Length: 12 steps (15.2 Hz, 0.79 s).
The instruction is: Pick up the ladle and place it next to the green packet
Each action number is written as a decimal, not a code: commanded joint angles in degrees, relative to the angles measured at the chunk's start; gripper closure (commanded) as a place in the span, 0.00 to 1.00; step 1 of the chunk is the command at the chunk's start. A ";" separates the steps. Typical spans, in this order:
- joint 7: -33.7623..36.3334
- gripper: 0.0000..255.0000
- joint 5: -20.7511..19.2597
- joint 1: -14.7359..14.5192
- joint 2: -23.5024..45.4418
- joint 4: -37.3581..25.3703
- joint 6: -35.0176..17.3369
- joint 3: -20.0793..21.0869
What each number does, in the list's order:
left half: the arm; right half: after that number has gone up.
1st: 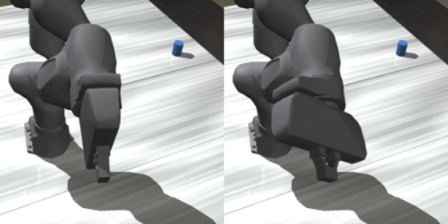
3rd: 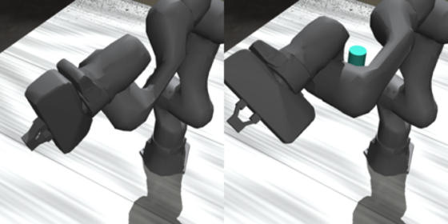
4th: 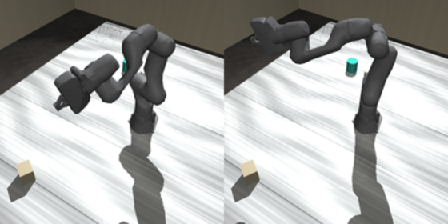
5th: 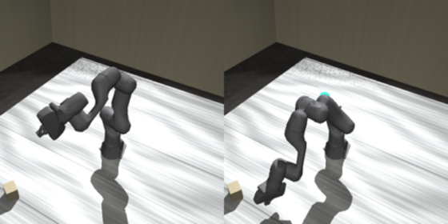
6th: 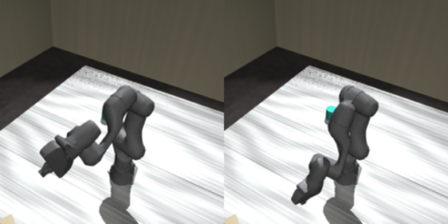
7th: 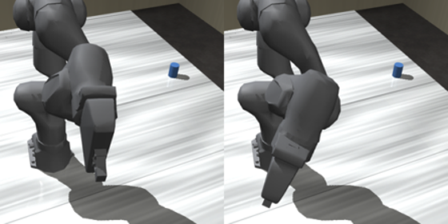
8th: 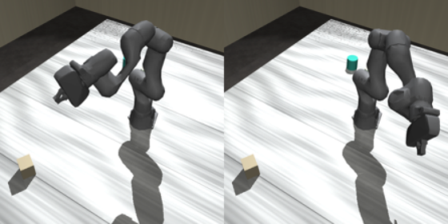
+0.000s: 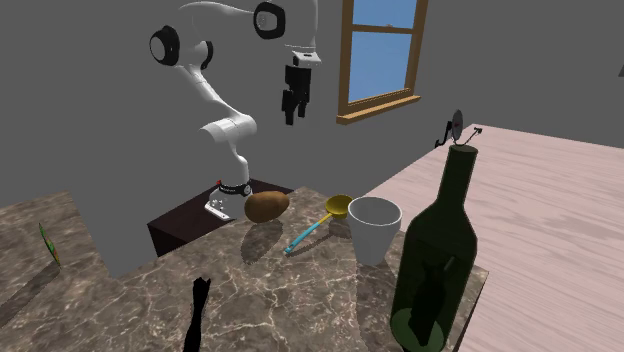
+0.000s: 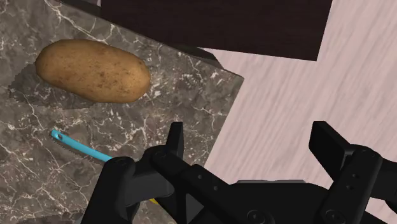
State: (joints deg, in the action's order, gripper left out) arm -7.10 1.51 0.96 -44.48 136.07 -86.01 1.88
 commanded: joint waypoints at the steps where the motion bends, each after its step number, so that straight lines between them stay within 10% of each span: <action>1: 0.00 0.00 0.00 0.00 0.00 0.00 0.00 0.00; 12: -34.70 0.00 -12.11 -4.39 3.40 13.12 -24.66 -15.39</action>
State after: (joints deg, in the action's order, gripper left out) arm -37.89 -9.36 -3.17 -41.90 148.42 -108.01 -11.62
